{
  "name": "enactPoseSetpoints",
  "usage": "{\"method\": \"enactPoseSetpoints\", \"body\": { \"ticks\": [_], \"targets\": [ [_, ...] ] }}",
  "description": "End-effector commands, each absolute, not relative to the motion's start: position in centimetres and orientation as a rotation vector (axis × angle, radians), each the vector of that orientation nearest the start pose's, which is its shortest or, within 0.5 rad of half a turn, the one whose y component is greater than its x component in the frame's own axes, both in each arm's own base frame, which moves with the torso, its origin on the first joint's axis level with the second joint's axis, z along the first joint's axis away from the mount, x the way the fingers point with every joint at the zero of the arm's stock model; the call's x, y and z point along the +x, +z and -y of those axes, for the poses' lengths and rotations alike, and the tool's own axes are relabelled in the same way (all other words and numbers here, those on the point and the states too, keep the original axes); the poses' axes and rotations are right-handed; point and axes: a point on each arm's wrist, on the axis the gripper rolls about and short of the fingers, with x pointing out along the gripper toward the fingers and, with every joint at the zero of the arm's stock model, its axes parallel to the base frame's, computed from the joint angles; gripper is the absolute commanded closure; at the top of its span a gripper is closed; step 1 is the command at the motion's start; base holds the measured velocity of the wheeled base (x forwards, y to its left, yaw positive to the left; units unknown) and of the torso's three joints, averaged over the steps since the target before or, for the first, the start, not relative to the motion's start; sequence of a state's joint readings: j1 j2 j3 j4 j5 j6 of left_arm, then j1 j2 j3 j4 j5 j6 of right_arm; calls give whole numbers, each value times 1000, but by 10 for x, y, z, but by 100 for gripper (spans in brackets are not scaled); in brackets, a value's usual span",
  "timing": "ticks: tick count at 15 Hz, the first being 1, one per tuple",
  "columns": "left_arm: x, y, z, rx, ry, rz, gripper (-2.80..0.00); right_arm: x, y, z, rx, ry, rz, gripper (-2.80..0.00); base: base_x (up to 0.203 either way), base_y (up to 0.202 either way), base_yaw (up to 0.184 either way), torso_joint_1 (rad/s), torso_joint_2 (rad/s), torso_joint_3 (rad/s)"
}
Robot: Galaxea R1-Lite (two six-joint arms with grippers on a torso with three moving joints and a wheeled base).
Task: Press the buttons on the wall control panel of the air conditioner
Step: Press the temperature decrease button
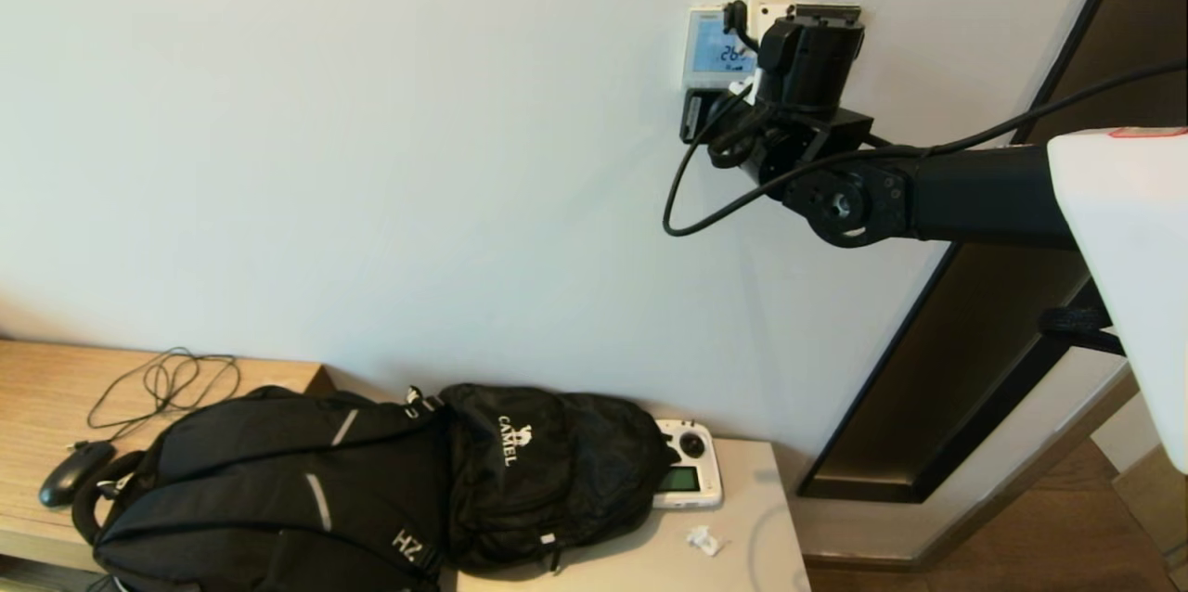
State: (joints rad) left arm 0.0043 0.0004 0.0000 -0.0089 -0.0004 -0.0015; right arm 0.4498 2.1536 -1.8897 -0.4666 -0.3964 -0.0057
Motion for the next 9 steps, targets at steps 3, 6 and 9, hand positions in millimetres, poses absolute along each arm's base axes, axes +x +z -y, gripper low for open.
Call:
{"method": "enactPoseSetpoints", "body": {
  "ticks": [3, 6, 9],
  "targets": [
    [-23, 76, 0, -2, 5, 11, 0, 412, 299, -189, 80, 49, 191, 0, 0, 0, 0, 0, 0, 0],
    [-23, 76, 0, -2, 5, 11, 0, 413, 298, -189, 78, 48, 188, 0, 0, 0, 0, 0, 0, 0],
    [-23, 76, 0, -2, 5, 11, 0, 414, 297, -188, 77, 47, 186, 0, 0, 0, 0, 0, 0, 0]
  ]
}}
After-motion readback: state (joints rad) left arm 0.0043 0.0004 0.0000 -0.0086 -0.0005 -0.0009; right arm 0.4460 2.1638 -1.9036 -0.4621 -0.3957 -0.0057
